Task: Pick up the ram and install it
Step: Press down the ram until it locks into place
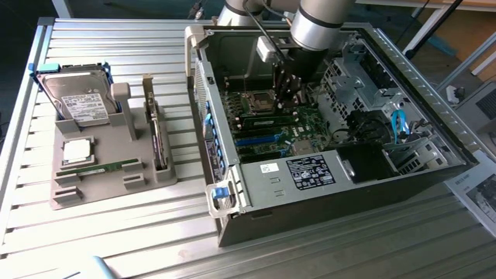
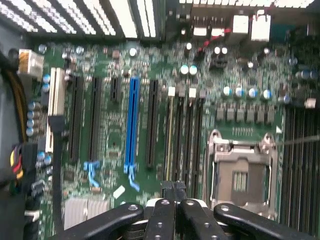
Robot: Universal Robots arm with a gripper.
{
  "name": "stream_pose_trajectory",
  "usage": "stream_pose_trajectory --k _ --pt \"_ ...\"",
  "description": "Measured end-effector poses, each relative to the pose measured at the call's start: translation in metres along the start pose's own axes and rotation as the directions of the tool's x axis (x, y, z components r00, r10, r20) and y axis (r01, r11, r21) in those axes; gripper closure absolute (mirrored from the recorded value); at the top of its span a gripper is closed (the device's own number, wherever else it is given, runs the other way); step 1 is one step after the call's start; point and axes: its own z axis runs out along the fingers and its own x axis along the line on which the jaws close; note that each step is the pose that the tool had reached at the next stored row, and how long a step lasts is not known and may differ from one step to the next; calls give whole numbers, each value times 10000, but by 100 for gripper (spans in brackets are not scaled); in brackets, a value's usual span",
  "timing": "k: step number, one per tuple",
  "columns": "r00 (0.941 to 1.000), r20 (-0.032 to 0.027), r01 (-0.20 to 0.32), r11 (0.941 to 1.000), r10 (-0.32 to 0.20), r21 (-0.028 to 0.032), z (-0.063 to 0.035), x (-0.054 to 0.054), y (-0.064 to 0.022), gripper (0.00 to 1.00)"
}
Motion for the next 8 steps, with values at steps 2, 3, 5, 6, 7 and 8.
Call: stream_pose_trajectory --k 2,3,5,6,7,8 --pt "10000 2 -1 10000 1 2 10 -6 92 89" --pt "10000 1 0 10000 0 1 13 -8 120 89" --pt "10000 0 1 10000 -1 1 22 -12 190 89" --pt "10000 1 0 10000 0 1 29 -16 239 89" --pt "10000 1 0 10000 0 1 33 -18 267 89" --pt "10000 1 0 10000 0 1 39 -20 301 89"
